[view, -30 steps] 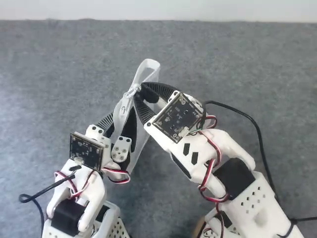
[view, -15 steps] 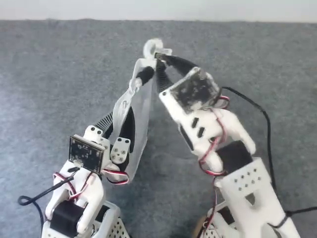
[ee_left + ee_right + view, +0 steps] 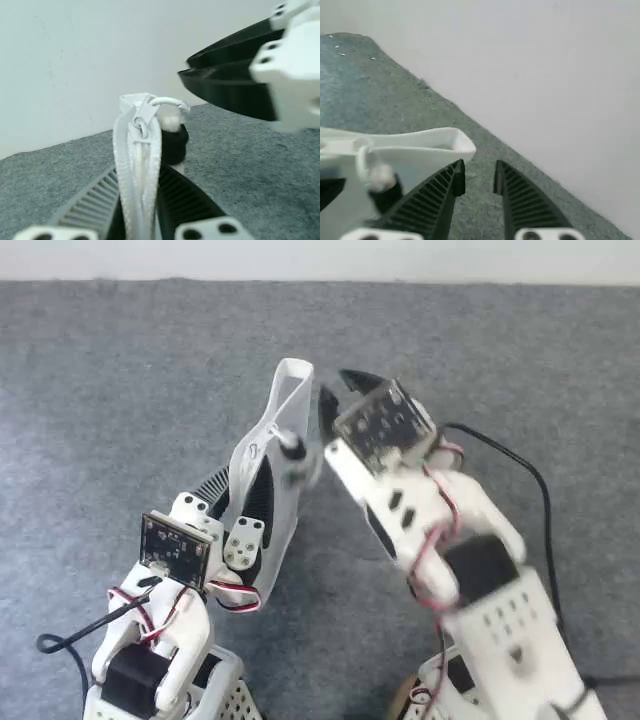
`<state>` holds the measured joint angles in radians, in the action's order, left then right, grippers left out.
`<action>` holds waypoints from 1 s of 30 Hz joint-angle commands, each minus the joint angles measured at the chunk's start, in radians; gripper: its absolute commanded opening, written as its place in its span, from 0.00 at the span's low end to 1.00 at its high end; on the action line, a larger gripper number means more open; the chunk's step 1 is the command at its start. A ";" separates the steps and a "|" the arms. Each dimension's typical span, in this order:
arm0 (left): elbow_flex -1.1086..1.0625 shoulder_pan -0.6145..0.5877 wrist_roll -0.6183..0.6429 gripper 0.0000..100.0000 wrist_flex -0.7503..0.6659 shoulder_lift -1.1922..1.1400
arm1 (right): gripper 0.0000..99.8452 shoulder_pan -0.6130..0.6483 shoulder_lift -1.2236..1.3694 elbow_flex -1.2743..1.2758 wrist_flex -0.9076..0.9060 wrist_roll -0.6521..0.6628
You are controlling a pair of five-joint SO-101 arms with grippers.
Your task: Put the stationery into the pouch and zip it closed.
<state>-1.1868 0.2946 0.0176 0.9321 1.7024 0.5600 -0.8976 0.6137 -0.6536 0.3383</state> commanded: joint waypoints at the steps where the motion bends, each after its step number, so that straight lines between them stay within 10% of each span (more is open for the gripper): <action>1: 0.068 -0.006 -0.008 0.01 0.003 0.011 | 0.18 0.070 -0.176 -0.106 -0.231 -0.005; 16: 0.065 -0.006 -0.008 0.01 0.005 0.011 | 0.16 0.278 -0.203 -0.104 -0.337 -0.003; 30: 0.056 -0.006 -0.008 0.01 0.003 0.011 | 0.12 0.225 -0.050 -0.029 -0.102 -0.005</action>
<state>-1.1868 0.2946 0.0176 0.9321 1.7024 0.7979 -0.9528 0.5692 -0.8332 0.3383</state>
